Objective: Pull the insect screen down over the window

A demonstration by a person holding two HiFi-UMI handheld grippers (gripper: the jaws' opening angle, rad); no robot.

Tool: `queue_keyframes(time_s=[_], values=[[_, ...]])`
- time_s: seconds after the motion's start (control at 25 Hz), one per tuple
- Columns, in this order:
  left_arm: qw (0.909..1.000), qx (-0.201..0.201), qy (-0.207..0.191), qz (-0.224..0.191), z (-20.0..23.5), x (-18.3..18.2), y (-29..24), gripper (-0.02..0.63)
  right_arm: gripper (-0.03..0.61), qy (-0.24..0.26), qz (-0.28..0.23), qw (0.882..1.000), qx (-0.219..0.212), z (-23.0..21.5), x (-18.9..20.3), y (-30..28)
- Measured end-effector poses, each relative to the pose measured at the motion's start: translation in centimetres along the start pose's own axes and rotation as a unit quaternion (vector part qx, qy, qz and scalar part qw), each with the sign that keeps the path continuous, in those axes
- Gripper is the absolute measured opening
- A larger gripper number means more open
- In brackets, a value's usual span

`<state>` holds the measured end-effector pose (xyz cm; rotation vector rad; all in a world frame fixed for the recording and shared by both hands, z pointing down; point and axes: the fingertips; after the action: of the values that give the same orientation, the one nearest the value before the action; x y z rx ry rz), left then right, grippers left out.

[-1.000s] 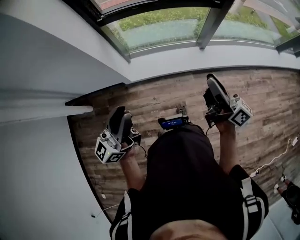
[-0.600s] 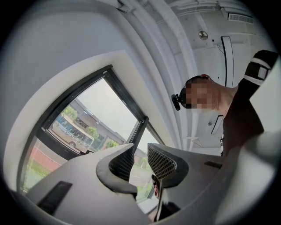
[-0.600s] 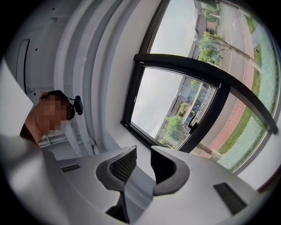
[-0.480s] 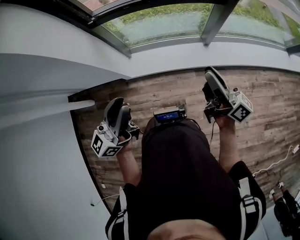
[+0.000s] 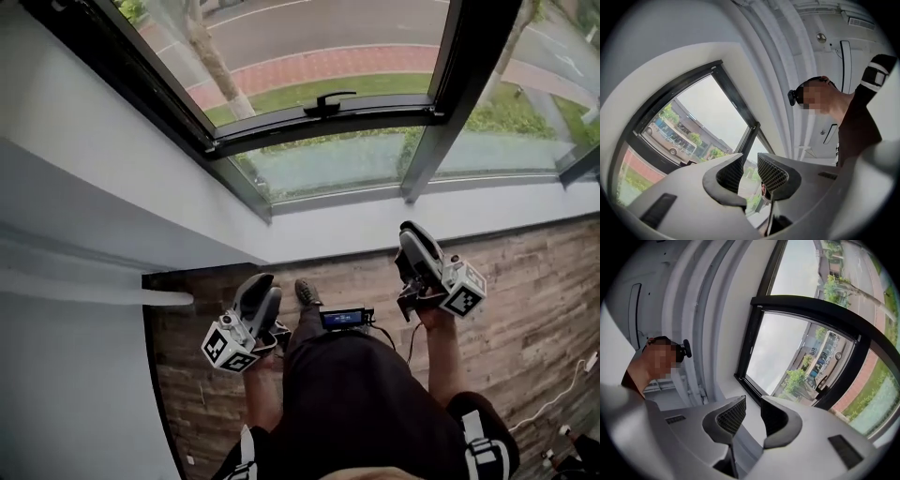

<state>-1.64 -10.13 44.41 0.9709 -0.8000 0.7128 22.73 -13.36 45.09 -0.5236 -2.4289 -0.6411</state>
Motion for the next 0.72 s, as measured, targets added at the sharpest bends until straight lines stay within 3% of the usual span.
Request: queue_keyframes(time_s=[0.32, 0.72], values=[[0.9983, 0.046, 0.018, -0.031, 8.7, -3.1, -1.7, 0.103, 0.083, 0.084, -0.007, 0.996, -0.041, 2.5, -5.0, -13.0], [0.9954, 0.073, 0.036, -0.05, 17.2, -8.4, -0.7, 0.103, 0.083, 0.121, -0.063, 0.981, -0.135, 9.4, -13.9, -30.5]])
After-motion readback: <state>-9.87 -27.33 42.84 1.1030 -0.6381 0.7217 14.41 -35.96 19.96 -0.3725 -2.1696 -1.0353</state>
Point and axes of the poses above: the fingertips, and each gripper's own axes: y backward along the fingers, z to its left, x out of its underside, and after that the axes turned 9 degrees about x, right-handed
